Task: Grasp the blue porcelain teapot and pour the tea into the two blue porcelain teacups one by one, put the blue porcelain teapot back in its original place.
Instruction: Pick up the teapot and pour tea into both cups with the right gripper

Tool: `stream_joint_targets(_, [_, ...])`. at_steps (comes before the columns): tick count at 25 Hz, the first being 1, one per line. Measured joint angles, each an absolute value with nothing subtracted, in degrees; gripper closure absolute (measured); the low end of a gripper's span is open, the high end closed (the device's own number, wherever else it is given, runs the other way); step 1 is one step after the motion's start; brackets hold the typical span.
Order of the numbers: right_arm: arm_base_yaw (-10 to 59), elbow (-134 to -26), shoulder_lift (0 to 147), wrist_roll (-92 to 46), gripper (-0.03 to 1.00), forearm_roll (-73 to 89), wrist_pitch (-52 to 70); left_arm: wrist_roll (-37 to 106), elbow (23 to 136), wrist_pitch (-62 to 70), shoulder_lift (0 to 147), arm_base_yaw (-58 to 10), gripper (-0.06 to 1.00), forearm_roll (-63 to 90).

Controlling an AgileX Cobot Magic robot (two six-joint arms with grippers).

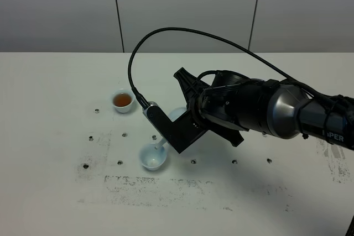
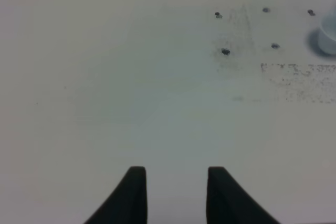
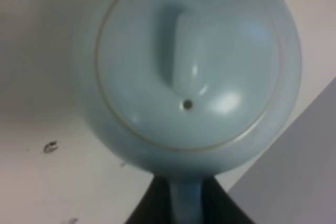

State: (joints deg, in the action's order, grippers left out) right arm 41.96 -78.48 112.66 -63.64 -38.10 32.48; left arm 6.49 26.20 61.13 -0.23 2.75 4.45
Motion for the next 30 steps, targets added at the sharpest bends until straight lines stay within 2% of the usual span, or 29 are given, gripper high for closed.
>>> stream_joint_targets(30, [43.12, -78.48, 113.93, -62.60, 0.91, -46.37, 29.99, 6.49, 26.20, 61.13, -0.23, 2.75, 0.60, 4.45])
